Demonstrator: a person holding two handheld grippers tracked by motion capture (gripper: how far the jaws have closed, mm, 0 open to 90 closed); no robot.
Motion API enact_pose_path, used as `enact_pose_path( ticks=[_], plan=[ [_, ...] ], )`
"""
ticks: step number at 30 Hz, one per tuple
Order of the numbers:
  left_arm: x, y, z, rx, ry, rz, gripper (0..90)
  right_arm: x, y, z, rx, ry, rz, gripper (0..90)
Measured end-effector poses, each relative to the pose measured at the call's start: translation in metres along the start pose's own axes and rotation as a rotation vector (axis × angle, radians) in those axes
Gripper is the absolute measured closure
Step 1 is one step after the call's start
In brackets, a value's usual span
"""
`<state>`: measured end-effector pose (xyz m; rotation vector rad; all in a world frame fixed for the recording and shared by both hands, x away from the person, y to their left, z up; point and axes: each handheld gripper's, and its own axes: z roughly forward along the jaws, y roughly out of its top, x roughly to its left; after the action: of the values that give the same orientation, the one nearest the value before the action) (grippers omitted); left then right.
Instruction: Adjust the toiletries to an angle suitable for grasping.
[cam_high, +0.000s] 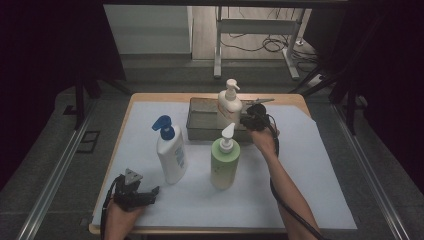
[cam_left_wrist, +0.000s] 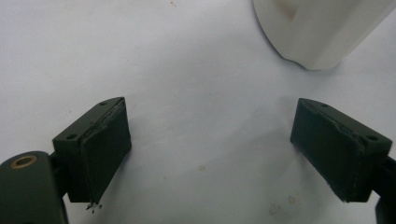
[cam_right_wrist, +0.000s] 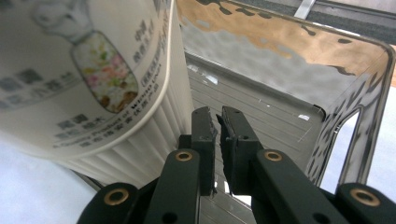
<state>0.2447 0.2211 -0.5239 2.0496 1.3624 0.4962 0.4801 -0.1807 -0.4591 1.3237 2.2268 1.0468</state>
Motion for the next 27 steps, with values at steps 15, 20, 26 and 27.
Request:
enact_pose_path(
  ticks=[15, 20, 26, 27],
  plan=[
    [0.000, 0.000, 0.000, 0.001, 0.000, 0.000, 11.6, 0.009, 0.002, 0.008, 0.026, 0.001, -0.010, 83.5],
    [0.000, 0.000, 0.000, 0.001, 0.000, 0.000, 11.6, 0.013, 0.003, 0.009, 0.026, 0.005, -0.014, 83.2],
    [0.000, 0.000, 0.000, 0.001, 0.000, 0.000, 11.6, 0.019, 0.005, 0.012, 0.032, 0.018, -0.030, 82.9],
    [0.000, 0.000, 0.000, 0.001, 0.000, 0.000, 11.5, 0.021, 0.005, 0.014, 0.035, 0.024, -0.033, 82.5]
  ],
)
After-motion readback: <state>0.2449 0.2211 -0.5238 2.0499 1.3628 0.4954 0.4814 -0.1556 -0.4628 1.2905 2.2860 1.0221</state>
